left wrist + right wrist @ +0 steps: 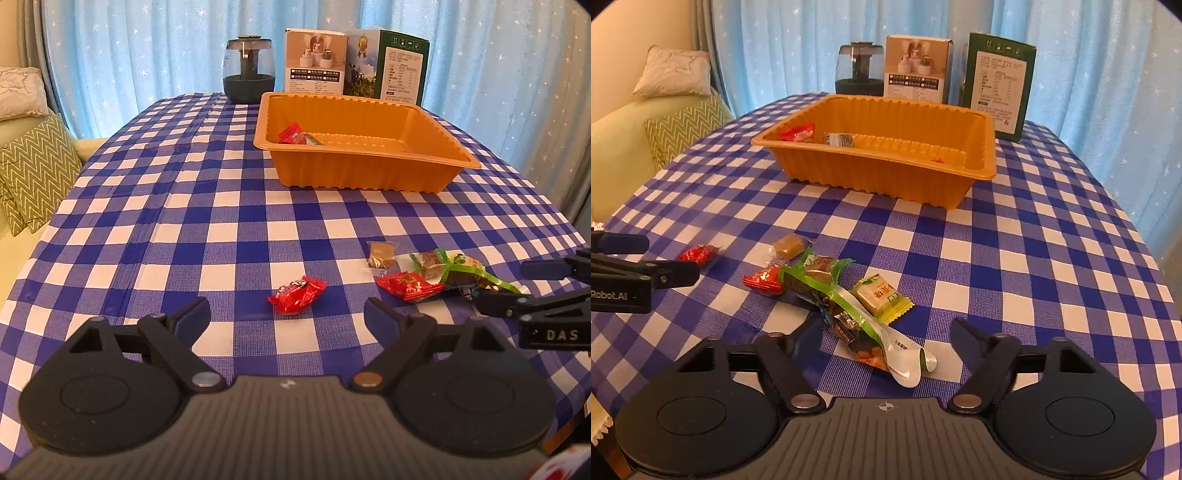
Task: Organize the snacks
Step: 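Grasp the green-striped snack packet with the right tool while the left tool grasps a red candy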
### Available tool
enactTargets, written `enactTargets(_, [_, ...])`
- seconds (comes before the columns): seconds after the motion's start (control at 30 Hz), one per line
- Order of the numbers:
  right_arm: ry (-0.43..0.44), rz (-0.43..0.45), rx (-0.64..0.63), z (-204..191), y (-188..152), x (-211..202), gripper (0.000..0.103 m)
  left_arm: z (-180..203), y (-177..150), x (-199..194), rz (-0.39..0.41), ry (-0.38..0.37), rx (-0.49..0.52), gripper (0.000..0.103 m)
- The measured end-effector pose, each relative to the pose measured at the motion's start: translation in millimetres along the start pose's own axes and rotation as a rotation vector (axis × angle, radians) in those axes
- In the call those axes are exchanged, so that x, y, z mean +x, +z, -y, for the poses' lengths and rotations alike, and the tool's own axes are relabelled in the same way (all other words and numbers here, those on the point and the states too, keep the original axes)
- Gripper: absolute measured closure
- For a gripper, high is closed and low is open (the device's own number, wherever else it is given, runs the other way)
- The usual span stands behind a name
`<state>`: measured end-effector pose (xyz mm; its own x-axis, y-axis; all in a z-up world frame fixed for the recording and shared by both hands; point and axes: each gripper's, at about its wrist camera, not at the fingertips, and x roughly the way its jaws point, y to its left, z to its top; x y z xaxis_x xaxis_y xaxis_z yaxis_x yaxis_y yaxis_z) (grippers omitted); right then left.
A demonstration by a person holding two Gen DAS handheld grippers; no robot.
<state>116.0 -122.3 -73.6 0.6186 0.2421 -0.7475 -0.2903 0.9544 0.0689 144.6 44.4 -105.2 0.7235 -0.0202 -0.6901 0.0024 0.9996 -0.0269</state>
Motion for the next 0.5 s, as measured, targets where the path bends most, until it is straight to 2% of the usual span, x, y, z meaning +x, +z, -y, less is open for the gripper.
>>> enactTargets(0.17, [0.000, -0.016, -0.068, -11, -2, 6, 0.048, 1, -1, 3, 0.000, -0.003, 0.010, 0.015])
enactTargets(0.33, [-0.024, -0.008, -0.133, -20, -5, 3, 0.052, 0, -1, 4, 0.000, 0.004, 0.004, 0.015])
enactTargets(0.37, [-0.026, -0.008, -0.147, -21, -6, 2, 0.059, 0, -1, 4, 0.001, 0.005, 0.006, 0.015])
enactTargets(0.4, [-0.023, -0.011, -0.161, -23, -6, 2, 0.074, 0, -1, 4, 0.001, 0.006, 0.009, 0.016])
enactTargets(0.5, [-0.052, -0.023, -0.196, -27, -8, 4, 0.077, 1, -2, 4, 0.003, 0.005, 0.020, 0.016])
